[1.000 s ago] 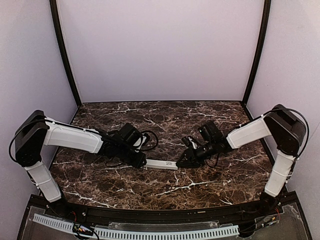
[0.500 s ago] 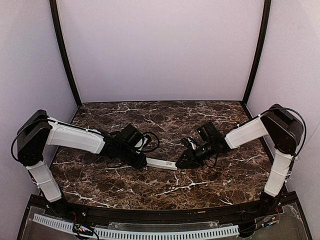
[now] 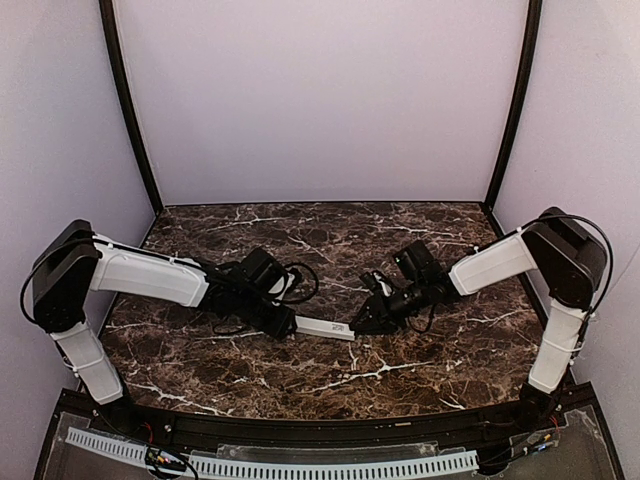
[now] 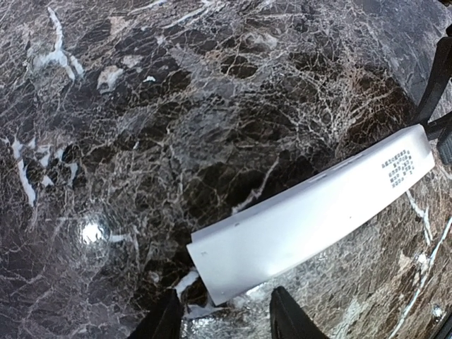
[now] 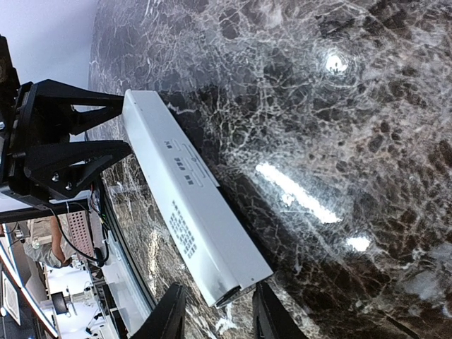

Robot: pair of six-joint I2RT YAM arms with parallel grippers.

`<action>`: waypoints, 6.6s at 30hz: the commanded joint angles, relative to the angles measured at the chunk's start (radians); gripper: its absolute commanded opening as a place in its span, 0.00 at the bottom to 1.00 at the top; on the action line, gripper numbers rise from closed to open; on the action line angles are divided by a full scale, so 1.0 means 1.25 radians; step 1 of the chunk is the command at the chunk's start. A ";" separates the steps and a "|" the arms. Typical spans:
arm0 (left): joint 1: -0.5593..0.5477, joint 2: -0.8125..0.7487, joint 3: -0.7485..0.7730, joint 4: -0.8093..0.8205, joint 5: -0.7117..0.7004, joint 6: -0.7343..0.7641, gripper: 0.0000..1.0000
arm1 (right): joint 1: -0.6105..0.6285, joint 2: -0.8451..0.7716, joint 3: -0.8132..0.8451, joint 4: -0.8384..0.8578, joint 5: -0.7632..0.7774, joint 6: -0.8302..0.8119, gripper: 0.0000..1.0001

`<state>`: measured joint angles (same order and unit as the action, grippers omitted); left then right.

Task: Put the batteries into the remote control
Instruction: Press the battery cover on the remote control.

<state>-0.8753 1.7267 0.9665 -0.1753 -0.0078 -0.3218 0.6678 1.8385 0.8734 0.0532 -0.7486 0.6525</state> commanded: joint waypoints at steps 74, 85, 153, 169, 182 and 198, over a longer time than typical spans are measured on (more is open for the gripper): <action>0.024 0.039 0.056 -0.041 0.018 0.018 0.27 | 0.002 0.061 0.046 -0.031 -0.014 -0.011 0.29; 0.024 0.030 0.057 -0.058 -0.014 0.015 0.32 | 0.002 0.069 0.047 -0.034 -0.011 -0.015 0.27; -0.052 0.097 0.103 -0.065 0.157 -0.010 0.16 | -0.043 0.061 0.059 -0.036 -0.057 -0.049 0.21; 0.045 -0.022 0.094 -0.072 0.145 0.020 0.53 | -0.087 0.043 0.049 -0.040 -0.080 -0.069 0.37; 0.050 -0.048 0.014 -0.047 0.170 -0.013 0.38 | -0.062 0.042 0.076 -0.095 -0.095 -0.096 0.47; 0.035 0.005 0.019 -0.012 0.202 -0.027 0.16 | -0.050 0.070 0.083 -0.095 -0.088 -0.089 0.35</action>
<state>-0.8234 1.7214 0.9806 -0.1940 0.2287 -0.3515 0.5987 1.9053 0.9577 -0.0639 -0.8604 0.5507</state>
